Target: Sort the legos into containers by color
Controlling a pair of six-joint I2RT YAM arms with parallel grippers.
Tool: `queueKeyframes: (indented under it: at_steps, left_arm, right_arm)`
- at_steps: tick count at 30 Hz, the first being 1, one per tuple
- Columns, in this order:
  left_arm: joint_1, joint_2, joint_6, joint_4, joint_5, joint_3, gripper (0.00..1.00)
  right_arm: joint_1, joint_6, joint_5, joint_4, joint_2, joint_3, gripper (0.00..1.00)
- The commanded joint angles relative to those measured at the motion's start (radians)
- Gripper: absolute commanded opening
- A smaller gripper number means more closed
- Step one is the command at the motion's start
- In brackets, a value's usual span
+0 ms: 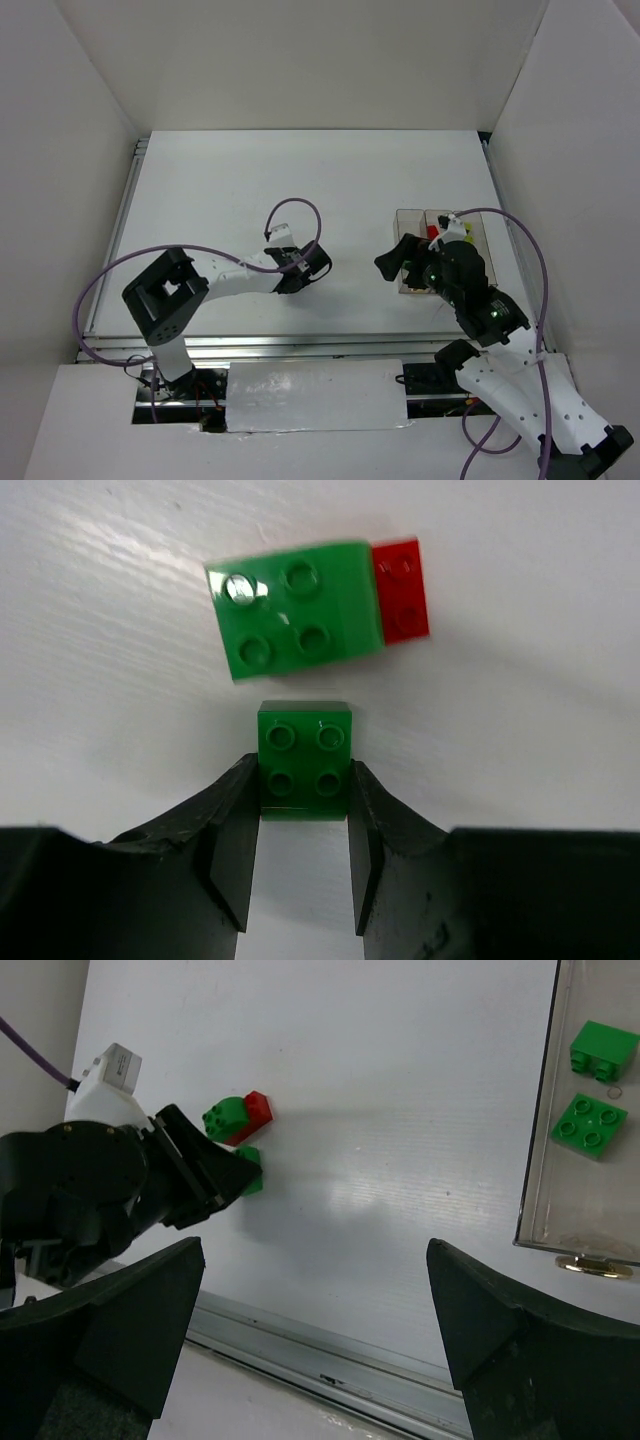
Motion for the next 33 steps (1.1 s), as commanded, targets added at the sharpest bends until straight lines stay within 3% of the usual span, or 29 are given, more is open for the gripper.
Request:
queueKeyframes:
  at_steps: [1, 4, 5, 7, 8, 13, 18, 24, 26, 27, 33]
  left_arm:
    - [-0.094, -0.079, -0.026, -0.036, -0.013, 0.011, 0.0]
    - [-0.174, -0.12, 0.03, -0.018, -0.04, 0.065, 0.0]
    - [-0.185, -0.132, 0.125, 0.012, -0.034, 0.097, 0.0]
    - [-0.2, -0.139, 0.267, 0.182, 0.024, 0.122, 0.0]
    - [-0.2, -0.129, 0.416, 0.245, 0.065, 0.149, 0.0]
    - [-0.199, -0.007, 0.638, 0.39, 0.262, 0.36, 0.0]
    - [-0.199, 0.176, 0.704, 0.436, 0.375, 0.528, 0.0]
    - [-0.196, 0.357, 0.729, 0.393, 0.414, 0.732, 0.1]
    - [-0.19, 0.401, 0.727, 0.396, 0.438, 0.772, 0.19]
    - [-0.188, 0.407, 0.727, 0.408, 0.449, 0.769, 0.32]
    - [-0.171, 0.418, 0.695, 0.428, 0.44, 0.755, 0.86]
  right_arm:
    - [0.009, -0.024, 0.022, -0.029, -0.019, 0.047, 1.0]
    - [0.007, -0.004, 0.064, -0.07, -0.054, 0.093, 1.0]
    - [0.006, 0.004, 0.096, -0.08, -0.066, 0.106, 1.0]
    - [0.007, 0.016, 0.136, -0.101, -0.102, 0.145, 1.0]
    - [0.007, 0.022, 0.154, -0.107, -0.109, 0.154, 1.0]
    - [0.007, 0.065, 0.278, -0.195, -0.137, 0.225, 1.0]
    - [0.007, 0.087, 0.343, -0.23, -0.218, 0.264, 1.0]
    - [0.007, 0.074, 0.334, -0.282, -0.218, 0.304, 1.0]
    - [0.007, 0.07, 0.332, -0.282, -0.223, 0.307, 1.0]
    - [0.007, 0.067, 0.332, -0.282, -0.229, 0.306, 1.0]
    - [0.007, 0.062, 0.34, -0.291, -0.241, 0.314, 1.0]
